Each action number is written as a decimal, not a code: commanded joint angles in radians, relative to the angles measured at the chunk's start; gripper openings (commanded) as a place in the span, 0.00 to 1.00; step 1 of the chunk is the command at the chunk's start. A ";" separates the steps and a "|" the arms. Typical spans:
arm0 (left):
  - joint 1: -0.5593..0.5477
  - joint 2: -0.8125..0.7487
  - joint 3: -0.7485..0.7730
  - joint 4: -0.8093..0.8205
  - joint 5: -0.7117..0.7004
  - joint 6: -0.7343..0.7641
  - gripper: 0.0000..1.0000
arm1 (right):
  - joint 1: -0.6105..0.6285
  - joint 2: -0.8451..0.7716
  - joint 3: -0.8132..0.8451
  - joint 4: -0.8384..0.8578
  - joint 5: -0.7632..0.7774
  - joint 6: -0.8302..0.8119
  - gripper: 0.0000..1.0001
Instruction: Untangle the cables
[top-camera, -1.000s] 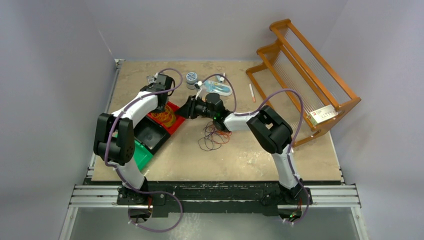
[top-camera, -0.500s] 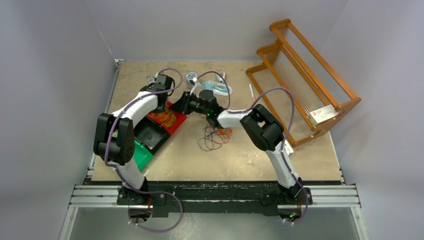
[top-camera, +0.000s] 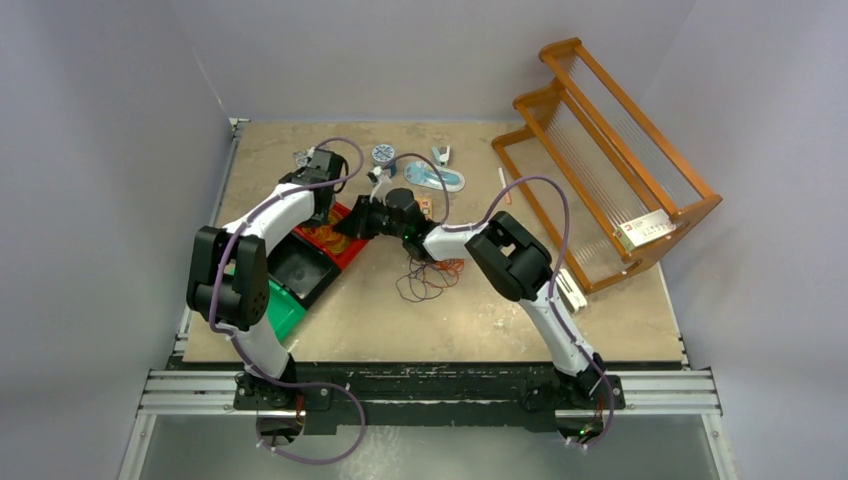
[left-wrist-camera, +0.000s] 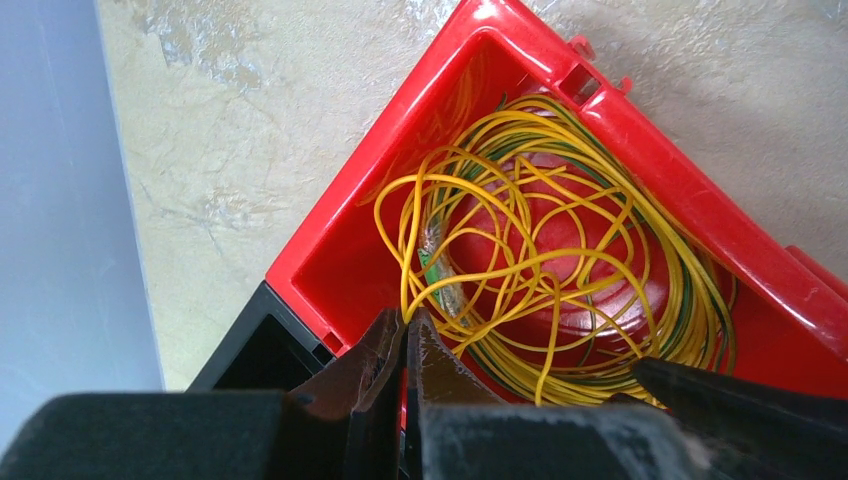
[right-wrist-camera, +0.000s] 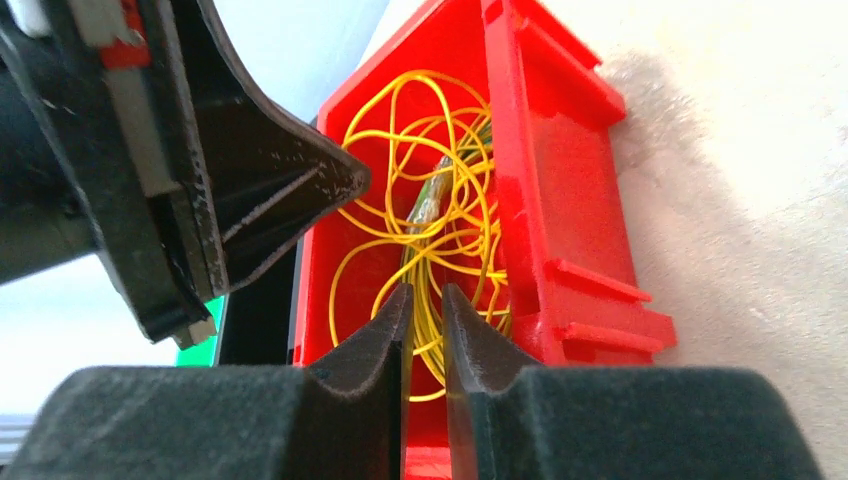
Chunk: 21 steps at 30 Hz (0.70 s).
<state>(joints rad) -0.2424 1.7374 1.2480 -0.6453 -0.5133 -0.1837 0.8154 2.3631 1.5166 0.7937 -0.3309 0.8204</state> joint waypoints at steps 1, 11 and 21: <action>0.012 -0.034 0.000 0.016 -0.022 -0.021 0.00 | 0.022 0.007 0.054 0.004 0.015 -0.026 0.18; 0.014 0.000 0.025 0.012 0.057 -0.022 0.00 | 0.029 0.027 0.071 -0.021 0.029 -0.046 0.17; 0.014 0.020 0.050 0.005 0.080 -0.032 0.04 | 0.028 -0.076 -0.057 0.041 0.032 -0.071 0.18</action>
<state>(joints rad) -0.2359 1.7767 1.2606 -0.6502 -0.4343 -0.1959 0.8452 2.3783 1.5215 0.7776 -0.3092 0.7837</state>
